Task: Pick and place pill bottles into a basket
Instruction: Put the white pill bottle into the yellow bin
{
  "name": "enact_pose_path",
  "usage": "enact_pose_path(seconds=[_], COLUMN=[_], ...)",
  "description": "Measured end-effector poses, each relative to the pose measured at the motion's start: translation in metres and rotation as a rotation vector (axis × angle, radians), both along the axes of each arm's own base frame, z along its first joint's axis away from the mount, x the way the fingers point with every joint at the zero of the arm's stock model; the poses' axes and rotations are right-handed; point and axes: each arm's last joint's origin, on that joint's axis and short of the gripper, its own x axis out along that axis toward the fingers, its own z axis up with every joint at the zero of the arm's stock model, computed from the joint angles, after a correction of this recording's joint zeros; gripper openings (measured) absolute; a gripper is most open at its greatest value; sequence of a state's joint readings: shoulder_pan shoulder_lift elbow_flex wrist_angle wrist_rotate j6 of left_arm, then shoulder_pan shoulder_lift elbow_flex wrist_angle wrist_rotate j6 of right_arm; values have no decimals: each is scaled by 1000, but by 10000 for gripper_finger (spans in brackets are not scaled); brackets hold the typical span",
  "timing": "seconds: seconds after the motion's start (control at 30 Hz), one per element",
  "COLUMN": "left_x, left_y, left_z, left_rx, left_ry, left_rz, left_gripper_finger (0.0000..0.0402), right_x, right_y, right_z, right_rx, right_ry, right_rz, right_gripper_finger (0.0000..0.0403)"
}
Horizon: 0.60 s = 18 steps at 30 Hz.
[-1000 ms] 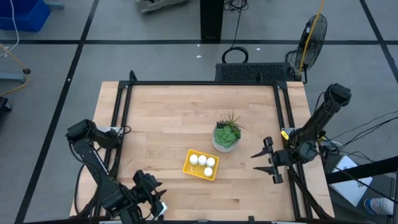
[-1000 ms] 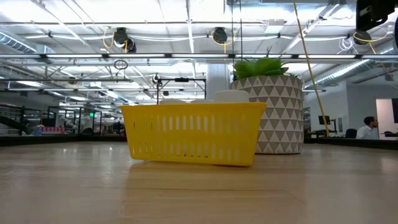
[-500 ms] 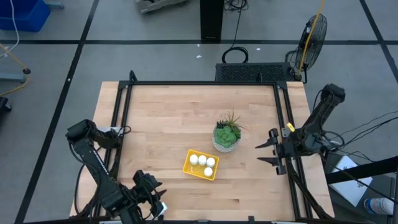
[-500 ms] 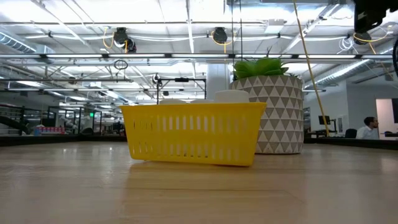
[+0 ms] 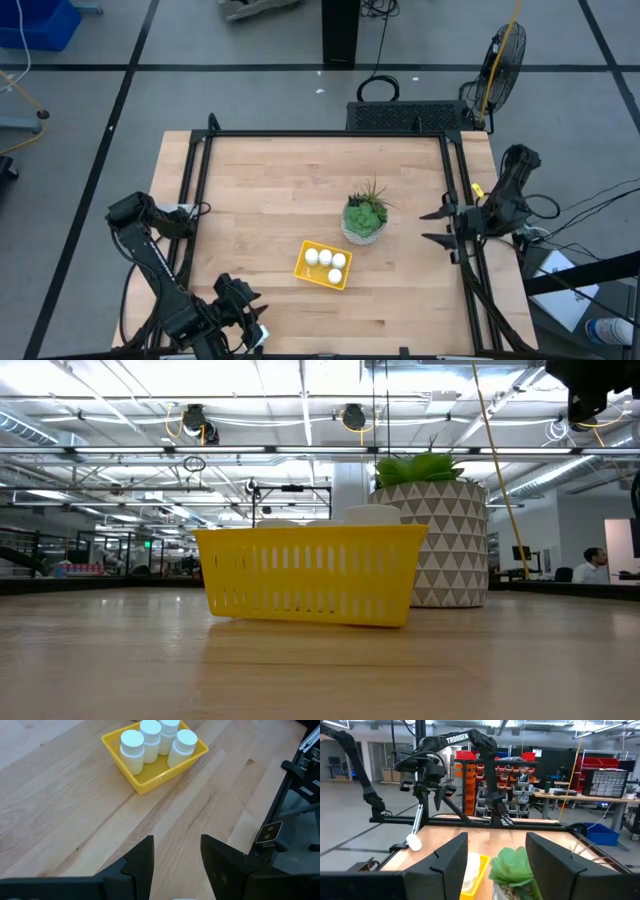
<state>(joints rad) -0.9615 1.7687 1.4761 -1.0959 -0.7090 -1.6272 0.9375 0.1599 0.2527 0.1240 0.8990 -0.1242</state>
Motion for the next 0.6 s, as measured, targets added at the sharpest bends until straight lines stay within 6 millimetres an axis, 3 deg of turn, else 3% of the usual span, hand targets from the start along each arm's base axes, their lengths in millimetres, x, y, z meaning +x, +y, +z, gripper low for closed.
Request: enact_pose_path(seconds=[0.27, 0.6], left_x=[0, 0], left_y=[0, 0], left_z=[0, 0], left_rx=[0, -1], left_ry=[0, -2], left_rz=[0, -1], left_gripper_finger=[166, 166], right_x=[-10, -9], right_y=[-15, -14], right_z=[-4, -17], right_rx=[16, 30], right_ry=[-2, 69], right_rz=[-24, -70], right_gripper_finger=[194, 194])
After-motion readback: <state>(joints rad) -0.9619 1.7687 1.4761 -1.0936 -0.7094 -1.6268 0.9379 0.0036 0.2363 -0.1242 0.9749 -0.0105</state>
